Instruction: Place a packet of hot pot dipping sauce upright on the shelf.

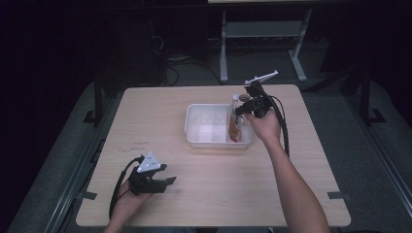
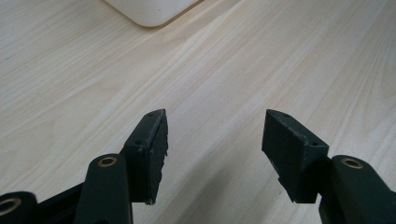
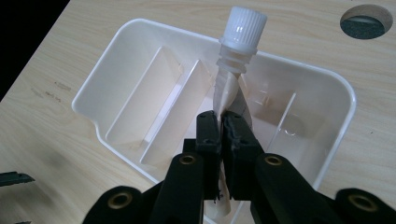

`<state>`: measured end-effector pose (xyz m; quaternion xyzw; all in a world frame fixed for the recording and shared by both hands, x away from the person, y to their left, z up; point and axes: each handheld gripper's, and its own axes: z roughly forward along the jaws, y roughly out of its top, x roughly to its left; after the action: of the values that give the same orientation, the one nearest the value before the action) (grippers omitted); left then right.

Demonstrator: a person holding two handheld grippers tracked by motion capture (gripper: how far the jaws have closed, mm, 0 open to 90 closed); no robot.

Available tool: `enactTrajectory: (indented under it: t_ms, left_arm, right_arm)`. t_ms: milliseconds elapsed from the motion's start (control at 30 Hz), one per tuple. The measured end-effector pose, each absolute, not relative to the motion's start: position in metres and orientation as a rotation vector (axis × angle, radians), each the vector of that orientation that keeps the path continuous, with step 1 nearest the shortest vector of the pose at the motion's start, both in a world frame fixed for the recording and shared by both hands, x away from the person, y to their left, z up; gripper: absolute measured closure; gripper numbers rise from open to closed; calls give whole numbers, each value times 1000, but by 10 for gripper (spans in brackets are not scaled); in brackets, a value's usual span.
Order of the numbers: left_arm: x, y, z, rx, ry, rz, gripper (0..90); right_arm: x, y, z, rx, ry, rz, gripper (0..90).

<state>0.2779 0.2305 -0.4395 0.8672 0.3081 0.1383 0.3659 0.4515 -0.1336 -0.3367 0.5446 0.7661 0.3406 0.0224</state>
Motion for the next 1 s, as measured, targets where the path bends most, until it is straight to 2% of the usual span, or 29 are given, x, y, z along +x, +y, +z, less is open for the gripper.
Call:
enactTrajectory:
  t_ms: [467, 1000]
  left_arm:
    - [278, 230, -440, 2229, 789, 354, 401]
    - [278, 229, -440, 2229, 789, 358, 397]
  right_arm:
    - [450, -138, -335, 1684, 2377, 1080, 768]
    - [444, -147, -327, 1660, 2377, 1146, 750]
